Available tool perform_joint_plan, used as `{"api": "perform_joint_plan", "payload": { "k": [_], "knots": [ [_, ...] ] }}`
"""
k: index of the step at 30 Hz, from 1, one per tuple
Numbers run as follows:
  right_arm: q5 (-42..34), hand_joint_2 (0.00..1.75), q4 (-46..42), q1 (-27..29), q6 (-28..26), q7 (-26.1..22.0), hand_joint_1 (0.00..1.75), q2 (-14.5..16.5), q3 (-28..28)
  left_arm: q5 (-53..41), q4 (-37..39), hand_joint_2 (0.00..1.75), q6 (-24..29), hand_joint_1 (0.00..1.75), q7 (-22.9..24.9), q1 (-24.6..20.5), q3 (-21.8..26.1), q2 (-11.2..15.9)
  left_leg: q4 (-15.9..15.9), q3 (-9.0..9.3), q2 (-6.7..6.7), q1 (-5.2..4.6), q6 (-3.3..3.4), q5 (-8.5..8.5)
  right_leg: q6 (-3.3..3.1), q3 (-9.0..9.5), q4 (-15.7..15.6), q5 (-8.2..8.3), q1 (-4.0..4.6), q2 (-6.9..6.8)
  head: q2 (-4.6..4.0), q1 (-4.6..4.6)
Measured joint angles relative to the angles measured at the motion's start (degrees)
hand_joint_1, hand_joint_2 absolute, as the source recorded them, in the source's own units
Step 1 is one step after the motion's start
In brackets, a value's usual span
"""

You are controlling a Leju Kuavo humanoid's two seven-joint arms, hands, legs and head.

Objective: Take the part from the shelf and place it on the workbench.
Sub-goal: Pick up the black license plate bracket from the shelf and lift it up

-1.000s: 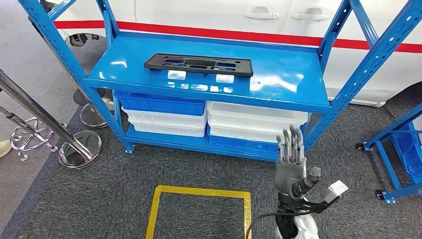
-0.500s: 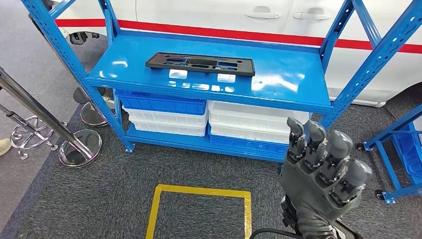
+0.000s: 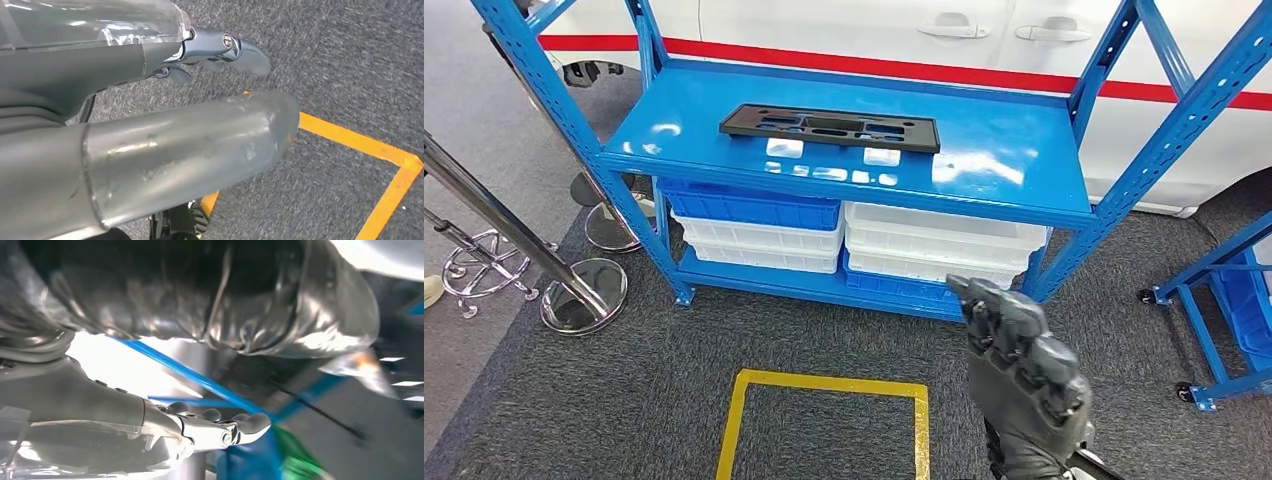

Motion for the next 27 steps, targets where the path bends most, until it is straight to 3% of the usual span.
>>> {"api": "perform_joint_plan", "payload": {
  "k": [2, 5, 6, 7, 8, 10, 12, 14, 17, 19, 21, 22, 23, 25, 27],
  "knots": [
    [0.1, 0.00, 1.7, 1.6, 0.7, 1.1, 0.00, -1.1, -0.5, -0.1, 0.0, 0.00, 0.4, 0.00, 0.1, 0.0, 0.2, -0.2, -0.8, 0.39, 0.04, 0.44, 0.57, 0.47, 0.21, -0.81, 1.9, -1.32, 0.13, -0.09, 0.00, 0.01],
    [1.1, 0.00, 4.9, 3.9, 1.7, 4.3, 0.00, -3.1, -1.4, 0.0, 0.0, 0.00, 0.5, 0.00, 0.2, 0.2, 0.4, -0.4, -1.2, 0.55, 0.10, 0.56, 0.93, 0.61, 0.32, -6.24, 12.2, -6.15, 0.13, -0.14, 0.00, 0.01],
    [1.4, 0.00, 6.1, 4.8, 2.1, 5.5, 0.00, -3.8, -1.8, 0.0, 0.0, 0.00, 0.5, 0.00, 0.2, 0.3, 0.5, -0.5, -1.1, 0.56, 0.06, 0.53, 0.93, 0.54, 0.35, -8.02, 15.2, -6.89, 0.10, -0.14, 0.00, 0.01],
    [1.7, 0.00, 7.2, 5.5, 2.4, 6.3, 0.00, -4.5, -2.1, 0.1, 0.0, 0.00, 0.5, 0.00, 0.3, 0.4, 0.6, -0.5, -1.1, 0.64, 0.00, 0.50, 0.89, 0.43, 0.33, -8.86, 16.2, -6.43, 0.08, -0.14, 0.00, 0.01],
    [1.8, 0.00, 8.2, 6.0, 2.5, 6.7, 0.00, -5.1, -2.4, 0.1, 0.0, 0.00, 0.5, 0.00, 0.3, 0.5, 0.7, -0.6, -1.0, 0.81, -0.08, 0.49, 0.81, 0.27, 0.23, -8.53, 14.8, -4.78, 0.08, -0.14, 0.00, 0.01],
    [1.8, 0.00, 9.6, 6.7, 2.8, 7.3, 0.00, -5.9, -2.9, 0.1, 0.0, 0.00, 0.4, 0.00, 0.3, 0.7, 0.7, -0.7, -0.9, 1.32, -0.21, 0.45, 0.45, -0.25, -0.23, -5.24, 7.3, -0.30, 0.16, -0.11, 0.00, 0.01],
    [1.4, 0.00, 10.7, 7.5, 3.1, 7.8, 0.00, -6.3, -3.5, 0.1, 0.0, 0.00, 0.4, 0.00, 0.3, 0.6, 0.8, -0.9, -0.6, 1.52, -0.33, 0.33, -0.12, -0.79, -0.69, -2.59, 1.5, 1.72, 0.45, -0.05, 0.00, 0.01],
    [0.8, 0.00, 11.7, 8.5, 3.1, 8.0, 0.00, -6.3, -4.2, 0.1, 0.0, 0.00, 0.2, 0.00, 0.3, 0.6, 0.8, -1.0, -0.6, 1.47, -0.40, 0.33, -0.75, -1.04, -1.06, -2.28, 0.6, 1.46, 0.78, -0.01, 0.00, 0.01],
    [0.3, 0.00, 12.5, 9.3, 2.8, 8.0, 0.00, -6.3, -5.0, 0.1, 0.1, 0.00, 0.0, 0.00, 0.2, 0.7, 1.0, -1.1, 1.0, 1.07, -0.09, 0.45, -1.77, -2.52, -1.97, -1.76, 0.2, 1.37, 0.35, -0.12, 0.00, -0.01],
    [0.2, 0.00, 12.9, 9.7, 2.8, 8.0, 0.00, -6.3, -5.1, 0.1, 0.1, 0.00, -0.1, 0.00, 0.2, 0.6, 1.1, -1.2, 6.9, -1.70, 0.31, 0.71, -2.40, -5.57, -2.52, -1.33, -0.1, 1.22, 0.20, -0.39, 0.00, -0.01],
    [0.2, 0.00, 13.2, 10.0, 2.8, 8.0, 0.00, -6.3, -5.2, 0.1, 0.1, 0.00, -0.1, 0.00, 0.2, 0.7, 1.1, -1.2, 14.4, -5.88, 0.53, 1.02, -2.88, -8.22, -2.73, -1.17, -0.1, 1.00, 0.22, -0.59, 0.00, -0.01],
    [0.1, 0.00, 13.4, 10.1, 2.8, 8.0, 0.00, -6.3, -5.2, 0.1, 0.1, 0.00, -0.1, 0.00, 0.2, 0.7, 1.2, -1.2, 16.2, -7.18, 0.61, 1.15, -3.04, -8.14, -2.73, -1.06, 0.0, 0.87, 0.21, -0.62, 0.00, -0.01],
    [0.1, 0.00, 13.6, 10.2, 2.8, 8.0, 0.00, -6.3, -5.3, 0.1, 0.1, 0.00, -0.1, 0.00, 0.2, 0.8, 1.2, -1.2, 15.8, -7.42, 0.68, 1.28, -3.13, -6.87, -2.65, -0.88, 0.0, 0.72, 0.19, -0.62, 0.00, -0.02],
    [-0.1, 0.00, 13.8, 10.3, 2.8, 8.0, 0.00, -6.2, -5.5, 0.1, 0.1, 0.00, -0.1, 0.00, 0.1, 0.8, 1.2, -1.2, 8.9, -4.85, 0.81, 1.46, -3.07, -2.05, -2.34, -0.30, 0.1, 0.29, 0.13, -0.60, 0.00, -0.02],
    [-0.2, 0.00, 14.0, 10.5, 2.9, 8.0, 0.00, -6.1, -5.7, 0.0, 0.1, 0.00, -0.2, 0.00, 0.1, 0.7, 1.2, -1.2, 2.3, -1.92, 0.85, 1.29, -2.70, 0.67, -1.80, 0.09, 0.2, -0.13, 0.28, -0.59, 0.00, -0.01]
  ]
}}
